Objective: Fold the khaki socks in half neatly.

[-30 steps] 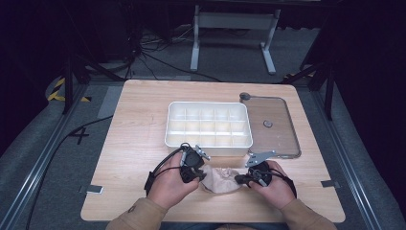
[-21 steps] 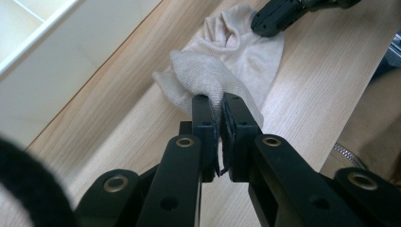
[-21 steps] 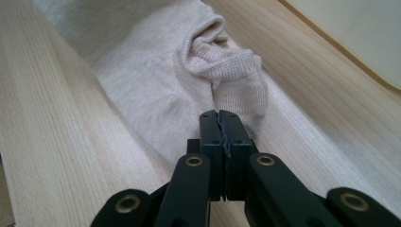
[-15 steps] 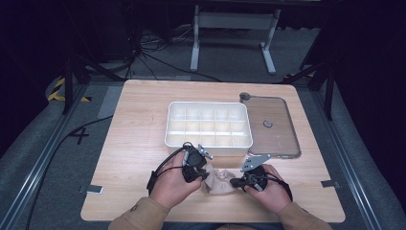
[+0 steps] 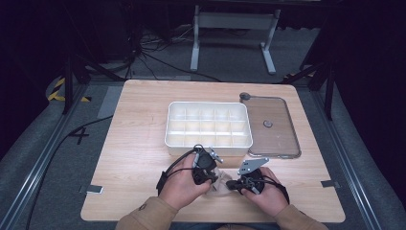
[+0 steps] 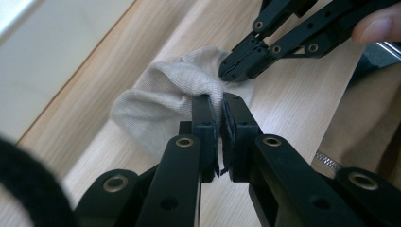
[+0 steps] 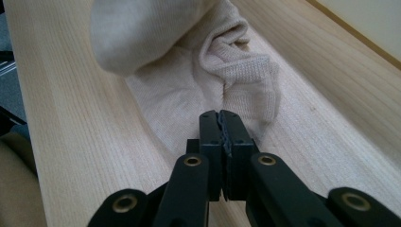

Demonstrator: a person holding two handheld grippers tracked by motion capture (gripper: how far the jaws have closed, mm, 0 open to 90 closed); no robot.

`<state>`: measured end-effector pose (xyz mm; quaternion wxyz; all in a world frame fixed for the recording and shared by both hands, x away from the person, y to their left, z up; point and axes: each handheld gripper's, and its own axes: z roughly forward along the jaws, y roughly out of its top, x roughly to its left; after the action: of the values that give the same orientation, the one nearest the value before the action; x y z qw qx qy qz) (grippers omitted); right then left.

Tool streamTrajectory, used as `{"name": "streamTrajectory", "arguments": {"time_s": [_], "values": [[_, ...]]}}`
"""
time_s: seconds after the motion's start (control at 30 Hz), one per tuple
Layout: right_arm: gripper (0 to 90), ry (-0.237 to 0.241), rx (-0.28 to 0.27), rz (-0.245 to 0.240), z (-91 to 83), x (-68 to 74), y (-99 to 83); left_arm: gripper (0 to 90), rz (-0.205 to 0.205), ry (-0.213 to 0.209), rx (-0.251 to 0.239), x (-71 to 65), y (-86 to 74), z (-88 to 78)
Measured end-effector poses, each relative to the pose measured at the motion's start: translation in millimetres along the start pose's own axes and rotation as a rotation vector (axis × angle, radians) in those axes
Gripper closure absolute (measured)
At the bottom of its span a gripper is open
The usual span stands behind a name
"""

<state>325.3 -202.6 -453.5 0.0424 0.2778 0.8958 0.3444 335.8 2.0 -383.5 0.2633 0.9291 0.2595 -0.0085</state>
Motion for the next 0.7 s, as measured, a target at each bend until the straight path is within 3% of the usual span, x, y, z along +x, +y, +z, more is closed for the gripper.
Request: {"name": "streamTrajectory", "arguments": {"time_s": [0.23,0.6,0.7], "values": [[87.1,0.008,-0.008,0.008,-0.2,-0.3,-0.9,84.8,0.003,-0.020,0.035,-1.8,4.2,16.2],[85.2,0.023,-0.016,0.018,-0.6,-1.3,-1.6,84.6,0.003,-0.028,0.064,-2.7,5.6,27.5],[84.0,0.025,-0.018,0.015,-0.7,-1.7,-1.4,81.0,-0.005,-0.055,0.068,-1.5,4.9,30.0]]}}
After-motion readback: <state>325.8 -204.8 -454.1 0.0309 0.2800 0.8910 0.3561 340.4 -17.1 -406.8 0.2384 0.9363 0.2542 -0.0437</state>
